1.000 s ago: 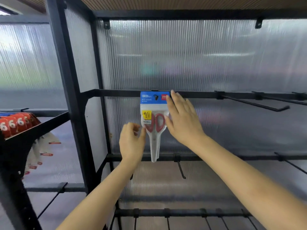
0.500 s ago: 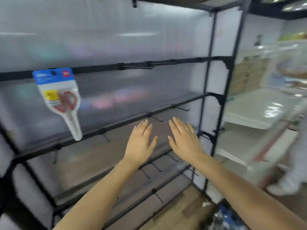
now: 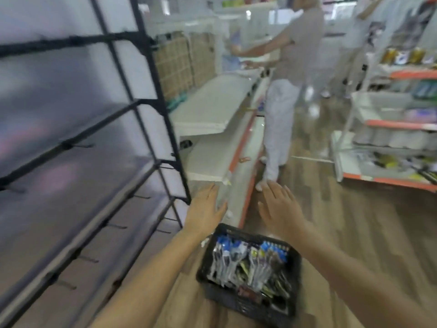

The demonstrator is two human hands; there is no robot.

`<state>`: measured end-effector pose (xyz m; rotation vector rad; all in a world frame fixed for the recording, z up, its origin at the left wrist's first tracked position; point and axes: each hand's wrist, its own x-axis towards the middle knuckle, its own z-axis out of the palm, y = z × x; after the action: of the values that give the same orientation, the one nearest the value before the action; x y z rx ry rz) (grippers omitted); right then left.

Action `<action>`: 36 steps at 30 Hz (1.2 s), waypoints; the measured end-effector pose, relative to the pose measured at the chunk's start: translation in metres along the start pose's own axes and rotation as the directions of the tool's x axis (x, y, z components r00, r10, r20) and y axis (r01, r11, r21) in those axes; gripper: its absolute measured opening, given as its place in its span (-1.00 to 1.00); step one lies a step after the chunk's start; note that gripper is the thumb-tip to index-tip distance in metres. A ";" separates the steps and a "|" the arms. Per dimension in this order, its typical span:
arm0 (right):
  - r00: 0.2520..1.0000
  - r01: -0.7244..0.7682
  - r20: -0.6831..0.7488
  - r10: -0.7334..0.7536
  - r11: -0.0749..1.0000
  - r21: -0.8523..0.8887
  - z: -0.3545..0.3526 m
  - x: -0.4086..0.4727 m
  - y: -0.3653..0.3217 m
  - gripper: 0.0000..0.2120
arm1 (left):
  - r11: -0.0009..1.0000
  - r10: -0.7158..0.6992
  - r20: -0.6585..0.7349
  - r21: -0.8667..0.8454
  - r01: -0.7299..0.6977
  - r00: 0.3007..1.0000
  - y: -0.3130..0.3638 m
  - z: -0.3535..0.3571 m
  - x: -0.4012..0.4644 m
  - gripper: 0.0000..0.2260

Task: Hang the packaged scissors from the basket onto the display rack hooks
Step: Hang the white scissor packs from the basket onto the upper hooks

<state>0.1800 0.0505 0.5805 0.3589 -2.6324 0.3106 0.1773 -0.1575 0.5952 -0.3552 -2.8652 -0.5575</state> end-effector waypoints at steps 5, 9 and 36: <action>0.979 -0.183 0.096 0.182 0.983 0.003 0.033 -0.034 0.098 -0.51 | 0.986 -0.012 0.183 -0.163 0.042 0.983 0.050 0.091 0.042 -0.49; 0.941 -0.286 0.188 0.281 0.958 -0.002 0.074 -0.077 0.152 -0.52 | 0.960 -0.053 0.351 -0.241 0.144 0.935 0.060 0.160 0.045 -0.50; 0.623 -0.689 0.557 0.548 0.722 0.060 0.562 -0.240 0.225 -0.53 | 0.902 -0.183 0.628 -0.198 0.383 0.756 -0.131 0.658 0.017 -0.56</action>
<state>0.0862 0.1537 -0.0561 -0.5226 -3.1676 0.9283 0.0274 -0.0156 -0.0433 -0.1428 -3.4746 -1.1618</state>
